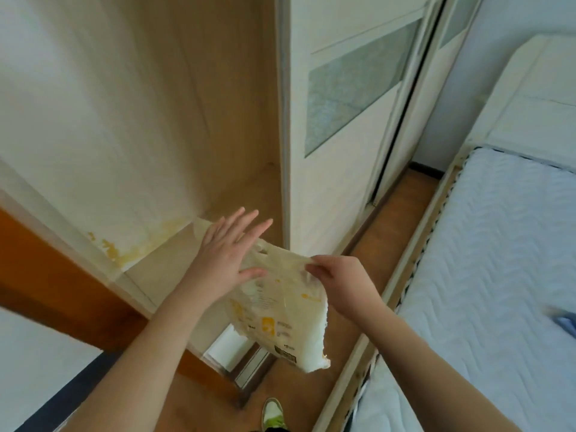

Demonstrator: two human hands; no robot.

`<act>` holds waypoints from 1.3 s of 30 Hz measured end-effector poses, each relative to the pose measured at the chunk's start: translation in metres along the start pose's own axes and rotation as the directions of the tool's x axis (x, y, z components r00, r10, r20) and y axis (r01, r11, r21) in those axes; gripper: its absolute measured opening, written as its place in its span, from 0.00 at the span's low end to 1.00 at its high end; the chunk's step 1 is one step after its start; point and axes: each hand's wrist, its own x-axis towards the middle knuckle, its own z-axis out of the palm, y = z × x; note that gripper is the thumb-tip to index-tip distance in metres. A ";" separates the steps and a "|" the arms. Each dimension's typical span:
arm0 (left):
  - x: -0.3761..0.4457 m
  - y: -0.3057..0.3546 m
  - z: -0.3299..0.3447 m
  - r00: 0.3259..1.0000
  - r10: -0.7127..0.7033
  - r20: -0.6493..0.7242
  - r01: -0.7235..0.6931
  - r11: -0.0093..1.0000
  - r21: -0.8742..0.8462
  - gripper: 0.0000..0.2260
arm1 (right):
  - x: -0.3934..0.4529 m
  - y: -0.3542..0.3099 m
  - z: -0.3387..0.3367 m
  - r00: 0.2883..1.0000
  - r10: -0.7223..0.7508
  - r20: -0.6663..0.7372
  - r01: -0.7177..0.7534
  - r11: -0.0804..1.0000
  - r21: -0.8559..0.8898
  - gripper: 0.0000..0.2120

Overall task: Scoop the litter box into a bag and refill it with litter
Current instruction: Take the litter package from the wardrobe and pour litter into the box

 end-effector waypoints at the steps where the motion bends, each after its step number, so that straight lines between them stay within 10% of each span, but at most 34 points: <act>1: -0.001 0.010 -0.004 0.999 0.021 0.028 -0.020 0.999 -0.036 0.38 | -0.017 0.003 -0.011 0.999 0.008 -0.033 -0.006 0.999 0.047 0.10; 6: 0.000 0.072 -0.026 0.979 0.043 0.201 0.014 0.963 -0.270 0.12 | -0.084 0.021 -0.053 0.986 0.046 -0.157 -0.026 0.992 0.124 0.10; 15: 0.004 0.178 -0.061 0.942 0.288 0.170 -0.099 0.727 -0.680 0.09 | -0.178 0.049 -0.124 0.879 0.246 -0.407 -0.157 0.958 0.241 0.10; 22: 0.014 0.240 -0.092 0.861 0.497 -0.107 -0.450 0.648 -0.615 0.09 | -0.240 0.035 -0.159 0.799 0.351 -0.488 -0.313 0.936 0.162 0.06; 32: -0.019 0.298 -0.103 0.477 0.826 -0.301 -0.877 0.424 -0.225 0.22 | -0.306 -0.024 -0.122 0.737 0.490 -0.465 -0.621 0.763 -0.180 0.12; 39: -0.052 0.325 -0.114 0.419 0.903 -0.092 -0.858 0.361 -0.365 0.24 | -0.380 -0.046 -0.090 0.555 0.574 -0.603 -0.757 0.649 -0.079 0.08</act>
